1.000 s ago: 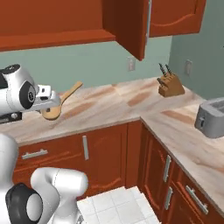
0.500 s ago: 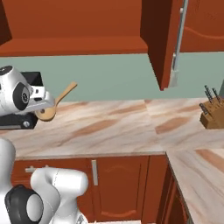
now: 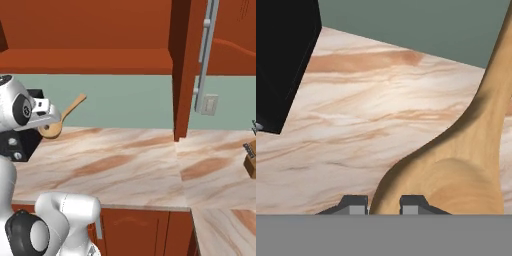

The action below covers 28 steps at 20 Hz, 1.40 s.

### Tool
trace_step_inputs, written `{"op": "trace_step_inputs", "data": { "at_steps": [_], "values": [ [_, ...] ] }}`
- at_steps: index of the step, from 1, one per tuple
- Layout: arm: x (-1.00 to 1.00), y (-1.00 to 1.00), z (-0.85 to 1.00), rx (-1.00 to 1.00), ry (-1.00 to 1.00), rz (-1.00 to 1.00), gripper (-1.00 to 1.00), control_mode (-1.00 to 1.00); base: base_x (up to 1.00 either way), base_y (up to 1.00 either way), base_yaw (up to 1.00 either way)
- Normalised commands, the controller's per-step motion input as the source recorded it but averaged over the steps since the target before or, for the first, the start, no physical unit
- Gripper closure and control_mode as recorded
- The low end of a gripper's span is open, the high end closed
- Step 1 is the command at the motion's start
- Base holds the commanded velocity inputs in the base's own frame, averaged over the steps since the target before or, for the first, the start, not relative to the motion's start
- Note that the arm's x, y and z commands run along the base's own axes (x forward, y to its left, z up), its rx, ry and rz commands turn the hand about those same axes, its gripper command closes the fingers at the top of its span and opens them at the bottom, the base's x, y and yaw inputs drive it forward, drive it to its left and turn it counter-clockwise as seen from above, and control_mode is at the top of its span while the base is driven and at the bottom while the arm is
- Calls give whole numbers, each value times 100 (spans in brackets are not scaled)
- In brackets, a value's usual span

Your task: Organize the utensils by type. Pick up the wooden spoons from the counter and place them in the open cabinet. Then pick up the metallic utensils from the counter and place them in the open drawer.

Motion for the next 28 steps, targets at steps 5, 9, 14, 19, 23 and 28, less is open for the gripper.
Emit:
{"op": "trace_step_inputs", "data": {
  "at_steps": [5, 9, 14, 19, 23, 28],
  "values": [
    [0, 0, 0, 0, 0, 0, 100, 100, 13, -8, 6],
    [0, 0, 0, 0, 0, 0, 100, 100, -2, -3, 0],
    [-11, -12, 4, 3, -5, 3, 100, -100, 0, 0, 0],
    [-31, -6, 25, 2, -28, 5, 100, -100, 0, 0, 0],
    [-29, -8, 42, 6, -42, 13, 100, -100, 0, 0, 0],
    [-3, -4, 62, 9, -15, -8, 100, -100, 0, 0, 0]
  ]
}}
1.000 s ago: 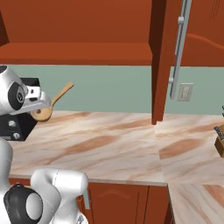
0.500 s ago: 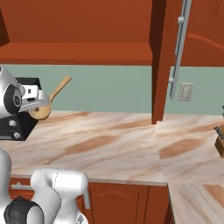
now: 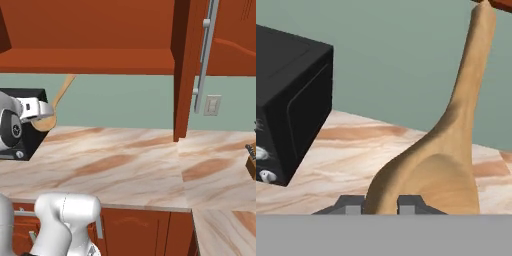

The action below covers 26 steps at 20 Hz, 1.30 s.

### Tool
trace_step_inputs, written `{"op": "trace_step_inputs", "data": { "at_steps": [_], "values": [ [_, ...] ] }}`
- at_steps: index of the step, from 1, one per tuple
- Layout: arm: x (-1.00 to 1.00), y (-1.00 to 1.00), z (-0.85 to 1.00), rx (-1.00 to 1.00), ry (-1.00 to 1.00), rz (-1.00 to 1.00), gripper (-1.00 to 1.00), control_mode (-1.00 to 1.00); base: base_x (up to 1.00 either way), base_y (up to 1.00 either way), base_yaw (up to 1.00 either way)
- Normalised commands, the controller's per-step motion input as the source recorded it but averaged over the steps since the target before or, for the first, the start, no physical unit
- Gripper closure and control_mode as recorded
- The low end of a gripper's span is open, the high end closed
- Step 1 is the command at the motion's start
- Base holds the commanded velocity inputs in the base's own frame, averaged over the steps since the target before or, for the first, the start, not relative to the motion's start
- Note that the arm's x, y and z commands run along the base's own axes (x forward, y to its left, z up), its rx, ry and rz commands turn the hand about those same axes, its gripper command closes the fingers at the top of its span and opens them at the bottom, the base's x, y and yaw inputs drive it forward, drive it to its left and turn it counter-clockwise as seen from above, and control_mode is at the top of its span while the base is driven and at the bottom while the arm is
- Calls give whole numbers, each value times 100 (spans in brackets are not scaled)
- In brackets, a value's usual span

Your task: Organize the utensils by type. Pick up the wooden spoons from the counter and place them in the open cabinet. Then pick up the metallic utensils from the counter and place them in the open drawer.

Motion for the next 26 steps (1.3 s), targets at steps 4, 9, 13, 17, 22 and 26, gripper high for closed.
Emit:
{"op": "trace_step_inputs", "data": {
  "at_steps": [4, 9, 13, 17, 22, 26],
  "values": [
    [5, 0, 74, 25, 0, -15, 100, -100, 0, 0, 0],
    [-21, 0, 67, 30, 1, -16, 100, -100, 0, 0, 0],
    [-62, 0, 43, 27, 12, -35, 100, -100, 0, 0, 0],
    [-66, 0, 39, 23, 14, -47, 100, -100, 0, 0, 0],
    [-25, 0, 62, 14, 5, -41, 100, -100, 0, 0, 0],
    [3, -14, 75, 15, -1, -2, 100, -100, 0, 0, 0]
  ]
}}
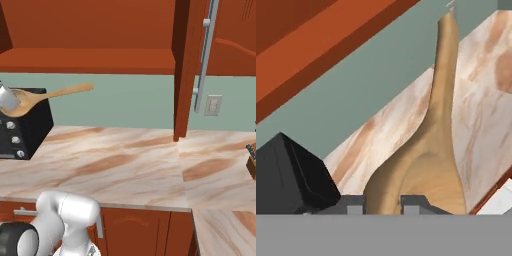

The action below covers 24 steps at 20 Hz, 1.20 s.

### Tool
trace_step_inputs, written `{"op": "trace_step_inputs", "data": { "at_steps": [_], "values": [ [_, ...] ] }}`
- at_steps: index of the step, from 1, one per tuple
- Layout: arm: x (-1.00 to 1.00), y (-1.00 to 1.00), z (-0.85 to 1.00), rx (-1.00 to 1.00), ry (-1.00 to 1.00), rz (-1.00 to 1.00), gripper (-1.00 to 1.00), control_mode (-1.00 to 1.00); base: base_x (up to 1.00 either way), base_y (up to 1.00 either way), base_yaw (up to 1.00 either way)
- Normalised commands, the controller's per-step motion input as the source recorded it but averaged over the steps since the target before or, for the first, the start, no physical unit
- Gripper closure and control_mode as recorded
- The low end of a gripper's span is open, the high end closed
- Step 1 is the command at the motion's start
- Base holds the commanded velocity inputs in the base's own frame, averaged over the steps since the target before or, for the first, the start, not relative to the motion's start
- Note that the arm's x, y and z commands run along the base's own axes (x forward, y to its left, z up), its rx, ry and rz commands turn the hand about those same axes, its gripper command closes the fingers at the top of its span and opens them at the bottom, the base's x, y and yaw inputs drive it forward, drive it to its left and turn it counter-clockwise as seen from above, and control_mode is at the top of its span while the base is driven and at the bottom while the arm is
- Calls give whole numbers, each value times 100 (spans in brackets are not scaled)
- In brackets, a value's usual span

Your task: Organize the utensils by type. Pick up the wooden spoons from the counter and place them in the open cabinet. Then pick up the metallic utensils from the counter and place them in the open drawer.

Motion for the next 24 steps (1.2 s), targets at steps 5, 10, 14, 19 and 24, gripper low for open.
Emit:
{"op": "trace_step_inputs", "data": {
  "at_steps": [5, 10, 14, 19, 24],
  "values": [
    [37, -25, 42, 22, -10, 20, 100, -100, 0, 0, 0],
    [60, -20, 23, 31, -29, 40, 100, -100, 0, 0, 0],
    [38, -3, 17, 11, -44, 25, 100, -100, 0, 0, 0],
    [69, -7, 13, 16, -24, 18, 100, -100, 0, 0, 0],
    [79, 0, 30, 9, 6, 4, 100, -100, 0, 0, 0]
  ]
}}
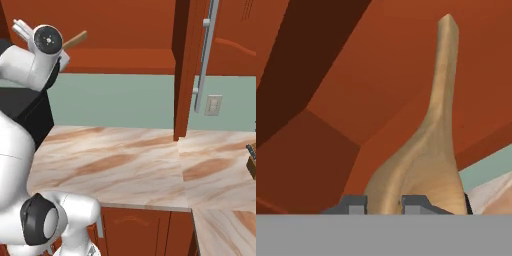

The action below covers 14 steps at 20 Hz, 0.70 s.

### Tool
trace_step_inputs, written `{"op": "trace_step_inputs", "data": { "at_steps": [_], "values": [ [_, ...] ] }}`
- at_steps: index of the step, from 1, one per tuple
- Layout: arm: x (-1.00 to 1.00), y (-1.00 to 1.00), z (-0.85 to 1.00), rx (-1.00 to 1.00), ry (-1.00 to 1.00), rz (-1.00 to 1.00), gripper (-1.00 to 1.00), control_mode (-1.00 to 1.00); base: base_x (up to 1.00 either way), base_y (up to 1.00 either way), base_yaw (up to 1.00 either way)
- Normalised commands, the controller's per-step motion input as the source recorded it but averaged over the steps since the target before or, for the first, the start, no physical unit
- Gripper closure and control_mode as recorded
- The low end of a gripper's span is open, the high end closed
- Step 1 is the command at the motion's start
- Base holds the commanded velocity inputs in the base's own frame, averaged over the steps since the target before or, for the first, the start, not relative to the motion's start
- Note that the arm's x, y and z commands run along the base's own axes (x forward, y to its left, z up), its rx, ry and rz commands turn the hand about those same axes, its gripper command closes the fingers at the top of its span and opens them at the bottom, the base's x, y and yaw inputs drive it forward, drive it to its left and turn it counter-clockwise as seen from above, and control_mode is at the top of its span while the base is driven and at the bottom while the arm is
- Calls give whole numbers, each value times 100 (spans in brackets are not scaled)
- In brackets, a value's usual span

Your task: Organize the utensils by type. Pick up the wooden spoons from the counter and place them in the open cabinet. Then pick up the metallic utensils from the counter and place them in the open drawer.

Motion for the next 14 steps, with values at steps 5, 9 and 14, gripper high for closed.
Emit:
{"op": "trace_step_inputs", "data": {
  "at_steps": [5, 9, 14],
  "values": [
    [74, 0, 27, 10, 18, 0, 100, -100, 0, 0, 0],
    [66, 14, 7, 9, 6, -2, 100, -100, 0, 0, 0],
    [67, 20, 1, 7, -4, -6, 100, -100, 0, 0, 0]
  ]
}}
